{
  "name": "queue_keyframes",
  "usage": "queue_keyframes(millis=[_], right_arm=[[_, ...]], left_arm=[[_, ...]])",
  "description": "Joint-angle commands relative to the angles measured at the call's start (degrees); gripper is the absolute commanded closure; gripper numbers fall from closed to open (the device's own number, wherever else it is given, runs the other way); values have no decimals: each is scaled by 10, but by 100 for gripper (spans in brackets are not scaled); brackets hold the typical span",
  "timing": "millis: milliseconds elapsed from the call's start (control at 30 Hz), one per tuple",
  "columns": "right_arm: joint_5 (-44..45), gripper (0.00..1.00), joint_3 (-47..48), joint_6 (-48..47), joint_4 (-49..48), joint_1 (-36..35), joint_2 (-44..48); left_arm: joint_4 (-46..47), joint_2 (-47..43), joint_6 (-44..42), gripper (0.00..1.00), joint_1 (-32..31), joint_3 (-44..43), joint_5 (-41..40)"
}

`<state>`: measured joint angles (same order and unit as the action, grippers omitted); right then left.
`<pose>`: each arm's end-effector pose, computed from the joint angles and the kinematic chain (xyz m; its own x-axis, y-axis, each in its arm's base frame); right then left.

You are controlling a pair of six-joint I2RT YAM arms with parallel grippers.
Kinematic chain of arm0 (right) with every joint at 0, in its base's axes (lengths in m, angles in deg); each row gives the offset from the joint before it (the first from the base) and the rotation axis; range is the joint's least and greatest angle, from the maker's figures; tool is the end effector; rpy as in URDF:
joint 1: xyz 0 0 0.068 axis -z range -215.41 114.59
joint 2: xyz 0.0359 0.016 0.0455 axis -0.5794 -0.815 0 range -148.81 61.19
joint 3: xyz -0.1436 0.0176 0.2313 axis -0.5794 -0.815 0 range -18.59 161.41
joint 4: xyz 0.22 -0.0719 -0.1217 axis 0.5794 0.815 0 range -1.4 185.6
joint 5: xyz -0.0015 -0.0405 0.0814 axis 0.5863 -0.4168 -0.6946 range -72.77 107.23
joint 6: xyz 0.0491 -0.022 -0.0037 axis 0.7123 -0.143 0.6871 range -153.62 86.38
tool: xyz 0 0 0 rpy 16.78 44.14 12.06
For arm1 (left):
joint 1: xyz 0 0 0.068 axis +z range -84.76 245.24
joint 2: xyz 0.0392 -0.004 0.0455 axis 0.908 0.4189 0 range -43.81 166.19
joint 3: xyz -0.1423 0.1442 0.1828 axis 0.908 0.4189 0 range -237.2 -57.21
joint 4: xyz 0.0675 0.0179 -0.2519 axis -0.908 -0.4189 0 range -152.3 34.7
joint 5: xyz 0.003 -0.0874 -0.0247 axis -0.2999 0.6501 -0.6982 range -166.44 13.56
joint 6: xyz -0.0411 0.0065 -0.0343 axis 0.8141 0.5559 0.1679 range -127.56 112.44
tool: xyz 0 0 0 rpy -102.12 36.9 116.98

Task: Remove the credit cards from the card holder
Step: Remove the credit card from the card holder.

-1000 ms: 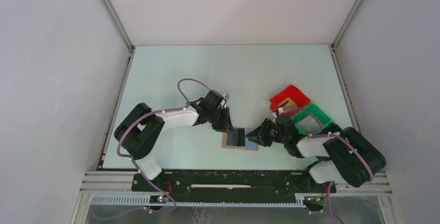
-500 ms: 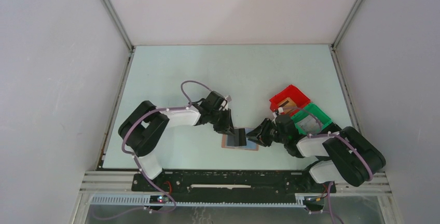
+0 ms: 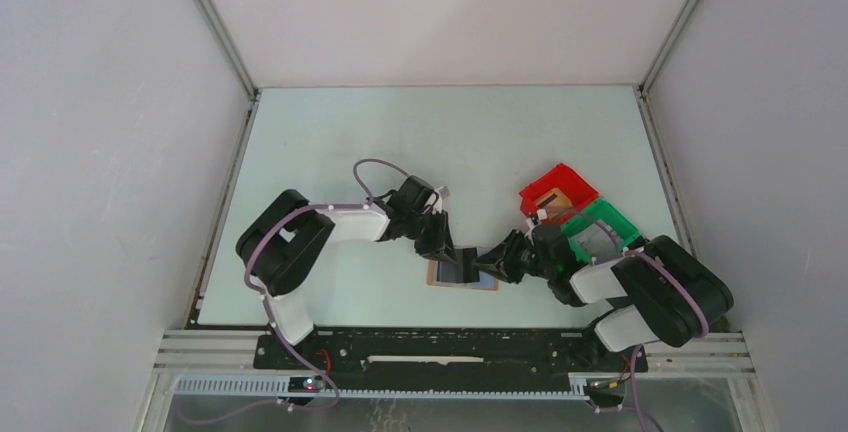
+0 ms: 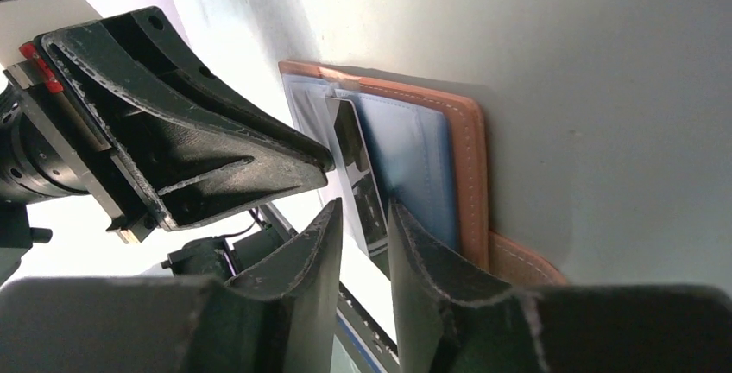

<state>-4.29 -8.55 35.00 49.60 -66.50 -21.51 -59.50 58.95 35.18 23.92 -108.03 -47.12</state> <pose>0.1696 0.1175 0.1000 -0.8638 0.4907 -0.1141 0.1715 0.4994 0.8492 0.2402 -0.2343 0.1279 -0.9878 0.0803 -0.1332 0.1498 0.7208 -0.6768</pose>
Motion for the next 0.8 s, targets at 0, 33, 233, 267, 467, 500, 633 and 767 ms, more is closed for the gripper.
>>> queue_keyframes(millis=[0, 33, 233, 267, 467, 500, 633, 767], right_arm=[[8, 70, -15, -1, 0, -4, -20], [5, 74, -14, -3, -4, -4, -21], [-10, 100, -7, -10, -5, -3, -16], [-9, 100, -6, -12, -1, -2, -12], [15, 100, -3, -36, 84, 3, 73], [25, 100, 2, -45, 116, 3, 96], [67, 100, 28, -90, 254, 5, 185], [113, 100, 52, -130, 413, 9, 281]], left_arm=[[-26, 39, -7, 79, -13, 7, -31], [-26, 41, -7, 79, -13, 7, -31], [-25, 40, -8, 80, -13, 6, -31], [-26, 38, -8, 80, -13, 6, -32], [-33, 16, -13, 79, -12, 7, -43], [-37, 13, -17, 79, -12, 5, -46], [-45, 18, -23, 78, -1, 0, -50], [-44, 9, -25, 78, 10, 5, -46]])
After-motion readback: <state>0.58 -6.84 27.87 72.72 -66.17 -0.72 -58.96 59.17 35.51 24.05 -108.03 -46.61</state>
